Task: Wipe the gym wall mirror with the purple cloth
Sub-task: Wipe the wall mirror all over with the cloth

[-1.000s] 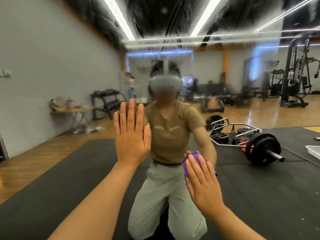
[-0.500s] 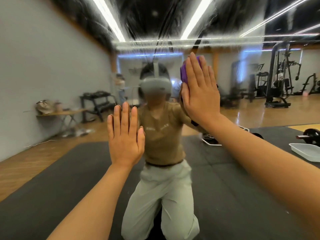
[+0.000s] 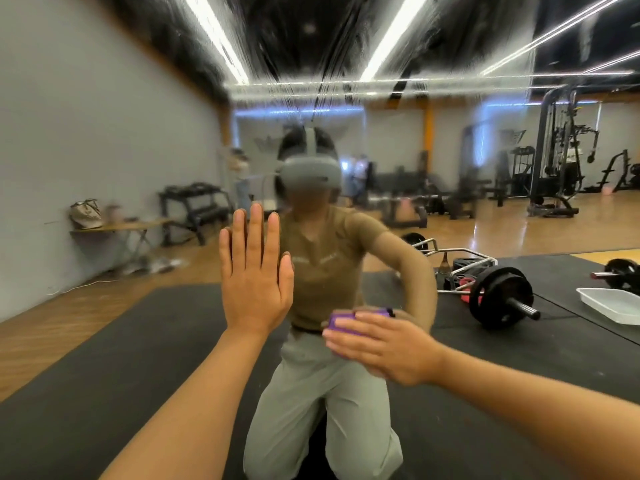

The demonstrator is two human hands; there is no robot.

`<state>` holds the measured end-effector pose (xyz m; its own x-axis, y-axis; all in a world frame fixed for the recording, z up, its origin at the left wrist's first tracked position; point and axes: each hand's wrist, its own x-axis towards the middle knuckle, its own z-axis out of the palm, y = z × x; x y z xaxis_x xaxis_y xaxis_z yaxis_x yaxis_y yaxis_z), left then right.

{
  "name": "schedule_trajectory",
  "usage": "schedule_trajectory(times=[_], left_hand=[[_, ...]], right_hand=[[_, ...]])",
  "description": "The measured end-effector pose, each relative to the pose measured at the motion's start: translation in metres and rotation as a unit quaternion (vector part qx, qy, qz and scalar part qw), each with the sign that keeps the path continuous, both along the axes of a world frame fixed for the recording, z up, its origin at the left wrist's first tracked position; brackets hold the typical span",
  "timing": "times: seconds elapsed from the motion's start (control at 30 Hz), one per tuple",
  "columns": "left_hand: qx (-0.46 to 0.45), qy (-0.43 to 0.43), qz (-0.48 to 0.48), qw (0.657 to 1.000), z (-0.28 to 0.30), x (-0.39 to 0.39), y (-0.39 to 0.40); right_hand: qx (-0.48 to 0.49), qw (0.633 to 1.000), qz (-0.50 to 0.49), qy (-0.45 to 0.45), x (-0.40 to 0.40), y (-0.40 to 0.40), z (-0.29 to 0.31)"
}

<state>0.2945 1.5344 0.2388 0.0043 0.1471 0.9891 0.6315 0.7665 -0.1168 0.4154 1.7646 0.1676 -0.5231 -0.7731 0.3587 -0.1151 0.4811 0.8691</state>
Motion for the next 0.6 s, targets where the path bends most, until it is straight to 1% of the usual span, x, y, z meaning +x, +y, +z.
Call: schedule_trajectory(times=[0.07, 0.13, 0.2, 0.23, 0.3, 0.33, 0.37, 0.4, 0.43, 0.47, 0.53, 0.6], left_hand=[[-0.002, 0.0, 0.002, 1.0, -0.001, 0.0, 0.0], [-0.003, -0.001, 0.004, 1.0, 0.0, 0.001, 0.0], [-0.002, 0.0, 0.005, 1.0, 0.0, 0.001, 0.0], [-0.002, 0.001, 0.005, 1.0, 0.0, 0.002, 0.0], [-0.002, 0.006, 0.006, 1.0, 0.0, 0.002, -0.001], [-0.002, 0.007, 0.006, 1.0, 0.001, 0.001, -0.001], [-0.003, 0.008, 0.005, 1.0, 0.001, 0.001, -0.001], [-0.003, 0.01, 0.005, 1.0, 0.0, 0.001, -0.001], [-0.003, 0.012, 0.005, 1.0, 0.0, 0.0, -0.001], [-0.002, 0.012, 0.004, 1.0, 0.0, 0.0, -0.001], [-0.001, 0.012, 0.003, 1.0, 0.001, -0.001, -0.001], [-0.001, 0.013, 0.004, 1.0, 0.0, 0.0, -0.001]], right_hand=[[-0.064, 0.997, 0.02, 0.023, 0.0, 0.0, 0.049], [-0.163, 0.981, 0.038, 0.101, -0.002, -0.004, 0.107], [-0.271, 0.945, 0.044, 0.18, -0.005, -0.013, 0.155], [-0.321, 0.922, 0.044, 0.21, -0.008, -0.018, 0.17], [-0.4, 0.879, 0.051, 0.254, -0.015, -0.032, 0.179], [-0.427, 0.862, 0.056, 0.266, -0.019, -0.04, 0.175], [-0.442, 0.854, 0.06, 0.267, -0.021, -0.047, 0.165], [-0.437, 0.859, 0.064, 0.259, -0.024, -0.052, 0.151], [-0.413, 0.877, 0.068, 0.237, -0.025, -0.056, 0.135], [-0.374, 0.902, 0.072, 0.204, -0.026, -0.058, 0.114], [-0.271, 0.953, 0.057, 0.123, -0.024, -0.059, 0.066], [-0.142, 0.988, 0.01, 0.062, -0.018, -0.05, 0.014]])
